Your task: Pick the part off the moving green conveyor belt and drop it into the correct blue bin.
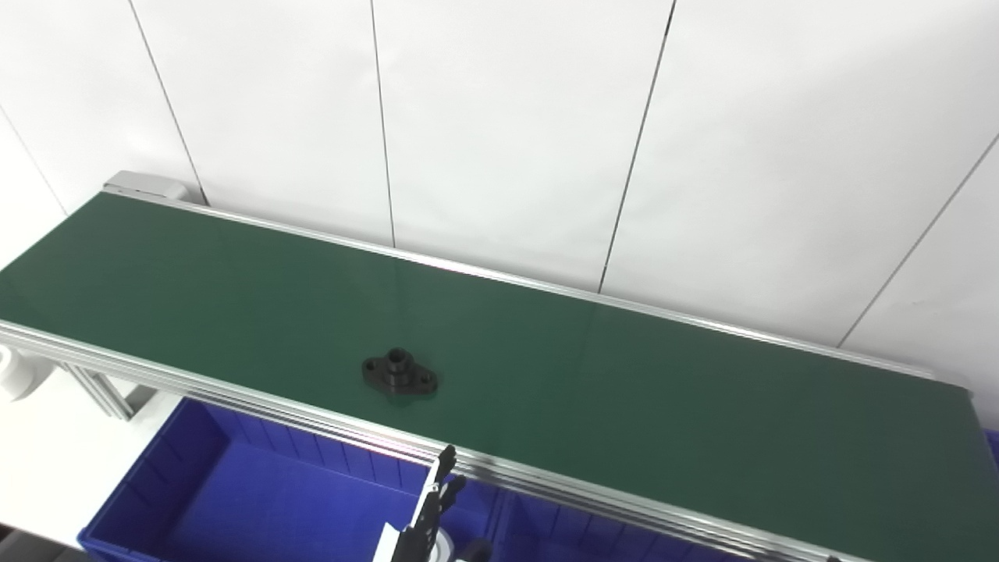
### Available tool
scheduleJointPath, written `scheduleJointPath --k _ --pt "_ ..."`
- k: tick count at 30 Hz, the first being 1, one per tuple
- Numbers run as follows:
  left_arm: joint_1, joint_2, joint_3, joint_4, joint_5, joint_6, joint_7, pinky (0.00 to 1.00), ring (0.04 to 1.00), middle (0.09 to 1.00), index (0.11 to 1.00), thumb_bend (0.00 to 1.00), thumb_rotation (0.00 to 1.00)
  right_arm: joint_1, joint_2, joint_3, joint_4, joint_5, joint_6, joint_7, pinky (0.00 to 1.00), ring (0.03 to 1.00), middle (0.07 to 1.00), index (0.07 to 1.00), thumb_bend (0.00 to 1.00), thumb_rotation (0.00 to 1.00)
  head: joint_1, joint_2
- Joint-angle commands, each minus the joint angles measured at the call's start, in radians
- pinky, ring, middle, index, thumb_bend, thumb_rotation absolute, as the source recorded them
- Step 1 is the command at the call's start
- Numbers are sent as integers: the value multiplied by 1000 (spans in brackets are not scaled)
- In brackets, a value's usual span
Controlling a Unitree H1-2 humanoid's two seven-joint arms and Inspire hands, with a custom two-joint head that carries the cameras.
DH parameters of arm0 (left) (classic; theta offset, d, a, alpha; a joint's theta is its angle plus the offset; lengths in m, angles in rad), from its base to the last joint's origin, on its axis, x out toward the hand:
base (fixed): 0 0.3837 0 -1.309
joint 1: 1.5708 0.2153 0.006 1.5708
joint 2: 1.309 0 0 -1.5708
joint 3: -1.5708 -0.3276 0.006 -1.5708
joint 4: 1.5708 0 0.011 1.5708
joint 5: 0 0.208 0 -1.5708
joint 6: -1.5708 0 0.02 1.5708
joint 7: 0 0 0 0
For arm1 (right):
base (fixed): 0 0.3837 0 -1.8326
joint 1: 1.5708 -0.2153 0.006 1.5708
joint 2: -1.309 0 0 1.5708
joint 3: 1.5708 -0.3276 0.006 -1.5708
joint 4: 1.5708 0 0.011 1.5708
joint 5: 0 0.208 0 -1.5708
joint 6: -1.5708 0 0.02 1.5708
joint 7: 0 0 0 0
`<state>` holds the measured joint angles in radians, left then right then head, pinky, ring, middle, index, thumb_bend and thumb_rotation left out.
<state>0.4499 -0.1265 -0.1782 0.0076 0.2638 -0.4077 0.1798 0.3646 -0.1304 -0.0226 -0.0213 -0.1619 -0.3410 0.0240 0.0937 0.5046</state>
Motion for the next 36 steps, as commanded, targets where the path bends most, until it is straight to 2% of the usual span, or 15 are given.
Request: scheduleJointPath --k 1,2,3,4,7,9,10,13,14,17,25,36 --pt "1 -16 -24 -50 -16 -8 -20 947 948 1000 1000 668 885 -16 -11 -2 -57 -140 -107 -60 872 870 929 963 556 635 -11 8" --pt "1 -14 -24 -54 -23 -5 -23 956 954 1000 1000 655 886 -22 -16 0 -65 -192 -118 -82 798 836 908 958 622 559 -11 8" --pt "-1 -10 -25 -55 -34 -6 -27 960 955 1000 1000 643 887 -32 -21 1 -81 -227 -120 -90 782 836 908 959 690 514 -24 15" --pt "-3 -8 -25 -57 -43 -5 -33 960 955 1000 1000 641 887 -42 -25 1 -98 -261 -116 -97 782 837 909 960 701 507 -31 20" --pt "-9 0 -25 -62 -60 0 -48 952 959 1000 1000 641 890 -67 -24 4 -160 -336 -66 -100 797 854 913 960 817 461 -53 31" --pt "-14 4 -25 -57 -72 -2 -57 956 965 1000 1000 630 897 -107 -28 11 -186 -379 -52 -96 784 845 880 929 888 431 -67 36" --pt "-17 5 -24 -56 -78 -2 -61 956 966 1000 1000 629 898 -135 -26 15 -203 -412 -31 -88 783 844 877 927 892 429 -78 41" --pt "-21 4 -21 -58 -76 4 -63 974 970 1000 1000 642 919 -189 -16 27 -243 -493 37 -69 683 776 828 878 950 411 -88 48" --pt "-21 5 -19 -60 -76 8 -65 976 971 1000 1000 646 923 -213 -7 36 -260 -532 80 -51 671 766 820 870 957 411 -96 51" --pt "-22 7 -18 -62 -81 12 -71 998 978 1000 1000 664 945 -278 9 68 -290 -614 192 10 734 773 812 853 965 385 -106 56" --pt "-28 2 -18 -64 -77 18 -77 1000 994 1000 1000 670 966 -456 11 156 -220 -752 341 99 787 775 793 831 963 399 -113 65" --pt "-39 -13 -23 -45 -84 -4 -73 1000 991 1000 1000 640 957 -641 39 262 -30 -806 400 86 770 763 791 835 976 428 -106 70"
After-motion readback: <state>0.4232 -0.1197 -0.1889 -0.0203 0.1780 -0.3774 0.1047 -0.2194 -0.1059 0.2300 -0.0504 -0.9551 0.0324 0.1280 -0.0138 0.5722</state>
